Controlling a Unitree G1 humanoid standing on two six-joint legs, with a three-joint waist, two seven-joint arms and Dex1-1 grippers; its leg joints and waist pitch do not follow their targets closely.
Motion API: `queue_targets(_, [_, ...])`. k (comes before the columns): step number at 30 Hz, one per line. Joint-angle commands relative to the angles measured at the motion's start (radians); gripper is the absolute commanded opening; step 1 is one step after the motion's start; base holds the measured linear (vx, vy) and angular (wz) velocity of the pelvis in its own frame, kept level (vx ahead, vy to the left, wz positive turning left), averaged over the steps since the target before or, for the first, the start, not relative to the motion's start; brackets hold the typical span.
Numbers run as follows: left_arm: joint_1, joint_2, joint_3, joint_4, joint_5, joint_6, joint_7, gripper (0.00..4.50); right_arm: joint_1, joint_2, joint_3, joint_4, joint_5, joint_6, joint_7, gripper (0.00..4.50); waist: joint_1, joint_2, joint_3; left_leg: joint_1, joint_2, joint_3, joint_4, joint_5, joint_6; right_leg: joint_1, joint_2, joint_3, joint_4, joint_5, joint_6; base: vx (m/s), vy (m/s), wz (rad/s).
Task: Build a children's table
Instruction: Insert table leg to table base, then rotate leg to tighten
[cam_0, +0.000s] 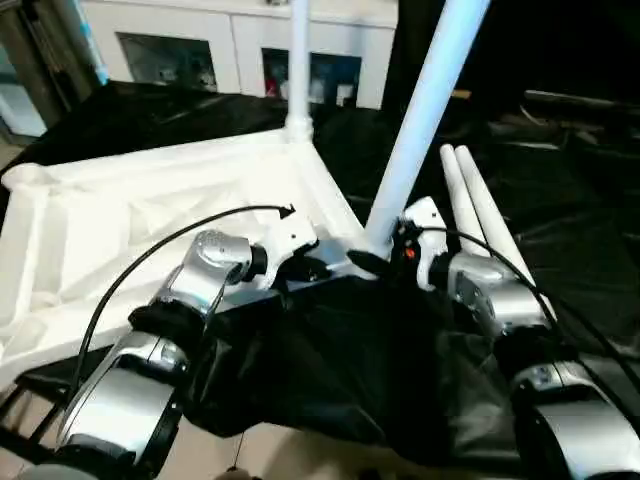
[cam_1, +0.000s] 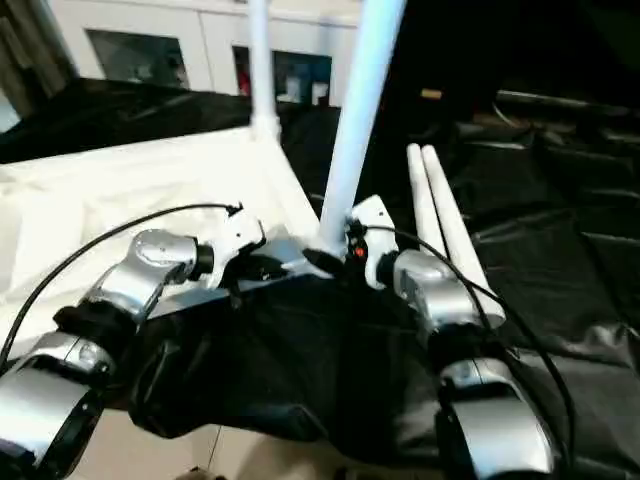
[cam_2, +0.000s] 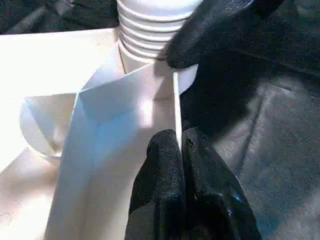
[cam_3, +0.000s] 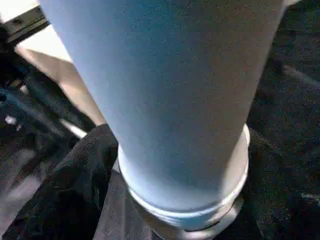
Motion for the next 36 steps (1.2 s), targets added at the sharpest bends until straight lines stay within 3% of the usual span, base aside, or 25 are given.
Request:
queue_targets(1, [-0.005, -0.013, -0.014, -0.052, -0.035, -0.028, -0.042, 0.0, 0.027, -0.002, 0.027, -0.016, -0.003, 0.027, 0.023, 3.76, 0.002, 0.003, -0.084, 0.0, 0.04, -0.004, -0.061, -0.083, 0.098, 0.075, -0.053, 0.063, -0.048, -0.07, -0.268, 0.0, 0.0, 0.0])
queue_targets(13, [0.019, -0.005, -0.02, -0.094, -0.035, -0.01, -0.076, 0.0, 0.061, -0.029, 0.046, -0.082, -0.003, 0.056, 0.06, 3.76, 0.005, 0.001, -0.086, 0.0, 0.039, -0.005, -0.059, -0.071, 0.096, 0.077, -0.052, 0.062, -0.045, -0.063, -0.265, 0.0, 0.0, 0.0])
queue_targets(16, [0.025, -0.001, -0.021, -0.102, -0.035, -0.007, -0.081, 0.0, 0.068, -0.031, 0.05, -0.094, -0.001, 0.063, 0.069, 3.5, 0.006, 0.002, -0.086, 0.001, 0.039, -0.004, -0.058, -0.069, 0.101, 0.074, -0.052, 0.062, -0.045, -0.061, -0.267, 0.0, 0.0, 0.0])
queue_targets(25, [0.04, 0.007, -0.028, -0.127, -0.037, 0.01, -0.102, 0.0, 0.093, -0.031, 0.066, -0.121, 0.004, 0.086, 0.087, 2.87, 0.005, 0.0, -0.084, 0.001, 0.038, -0.005, -0.059, -0.099, 0.076, 0.074, -0.052, 0.062, -0.051, -0.126, -0.245, 0.0, 0.0, 0.0])
queue_targets(30, [0.046, 0.015, -0.032, -0.135, -0.038, 0.016, -0.121, 0.0, 0.103, -0.035, 0.077, -0.132, 0.001, 0.101, 0.107, 2.82, 0.004, -0.001, -0.086, -0.001, 0.037, -0.005, -0.057, -0.08, 0.085, 0.075, -0.051, 0.061, -0.046, -0.096, -0.249, 0.0, 0.0, 0.0])
queue_targets(36, [0.054, 0.021, -0.037, -0.145, -0.035, 0.032, -0.134, 0.0, 0.109, -0.035, 0.093, -0.13, -0.011, 0.107, 0.109, 2.82, 0.004, -0.002, -0.082, 0.0, 0.038, -0.006, -0.059, -0.116, 0.069, 0.073, -0.052, 0.062, -0.053, -0.161, -0.234, 0.0, 0.0, 0.0])
